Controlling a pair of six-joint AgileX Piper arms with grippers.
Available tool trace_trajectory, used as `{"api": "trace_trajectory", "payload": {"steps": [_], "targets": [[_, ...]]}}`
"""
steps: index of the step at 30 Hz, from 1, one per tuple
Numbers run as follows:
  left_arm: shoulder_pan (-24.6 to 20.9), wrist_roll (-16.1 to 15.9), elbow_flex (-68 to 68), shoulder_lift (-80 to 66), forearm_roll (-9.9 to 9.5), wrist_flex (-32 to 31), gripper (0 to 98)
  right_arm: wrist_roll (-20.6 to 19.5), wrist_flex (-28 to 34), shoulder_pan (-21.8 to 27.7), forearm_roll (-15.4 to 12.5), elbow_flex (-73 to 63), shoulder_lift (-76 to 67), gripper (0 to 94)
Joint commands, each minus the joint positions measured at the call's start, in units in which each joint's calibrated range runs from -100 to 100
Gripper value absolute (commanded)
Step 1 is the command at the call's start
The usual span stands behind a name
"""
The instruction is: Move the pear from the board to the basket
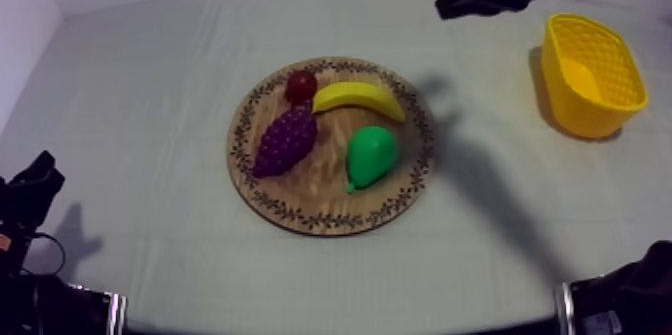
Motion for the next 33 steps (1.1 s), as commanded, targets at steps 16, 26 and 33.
{"api": "trace_trajectory", "payload": {"steps": [16,26,33], "targets": [[0.0,0.0,0.0,0.0,0.01,0.0,0.1,35.3,8.3,-1.5,-5.6,-2.6,8.0,4.8],[0.0,0.0,0.0,0.0,0.01,0.0,0.1,43.4,12.4,-6.7,-5.7,-0.5,10.7,9.0],[0.0,0.0,0.0,0.0,0.01,0.0,0.1,43.6,11.0,-8.1,-3.5,0.1,11.8,12.4]]}}
